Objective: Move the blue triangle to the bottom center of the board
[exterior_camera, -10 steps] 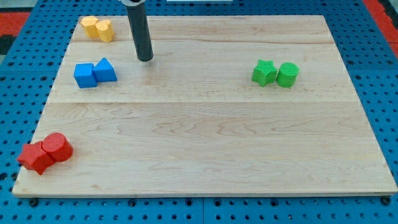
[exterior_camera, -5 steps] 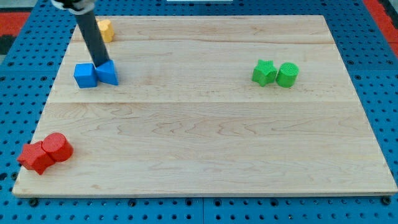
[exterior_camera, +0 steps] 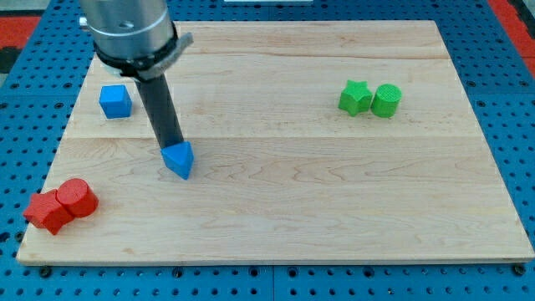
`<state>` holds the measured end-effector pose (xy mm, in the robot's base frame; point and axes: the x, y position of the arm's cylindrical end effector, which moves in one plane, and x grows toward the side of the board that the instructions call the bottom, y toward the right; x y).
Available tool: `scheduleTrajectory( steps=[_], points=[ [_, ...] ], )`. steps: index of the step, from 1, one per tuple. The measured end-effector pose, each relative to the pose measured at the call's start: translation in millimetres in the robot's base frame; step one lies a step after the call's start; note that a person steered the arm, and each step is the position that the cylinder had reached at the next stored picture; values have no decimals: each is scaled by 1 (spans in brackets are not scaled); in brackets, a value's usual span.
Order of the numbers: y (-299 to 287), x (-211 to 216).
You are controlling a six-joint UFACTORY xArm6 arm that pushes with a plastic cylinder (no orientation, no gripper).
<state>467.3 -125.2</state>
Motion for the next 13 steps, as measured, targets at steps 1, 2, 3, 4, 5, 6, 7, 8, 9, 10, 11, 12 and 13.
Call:
scheduleTrajectory(
  steps=[1,2,3,4,5,6,7,8,9,10,11,12,13],
  points=[
    [8,16],
    [8,29],
    [55,64],
    [64,81],
    [10,33],
    [3,73],
    [16,120],
    [38,145],
    [55,144],
    [64,131],
    [80,130],
    [79,125],
    [0,105]
  ],
)
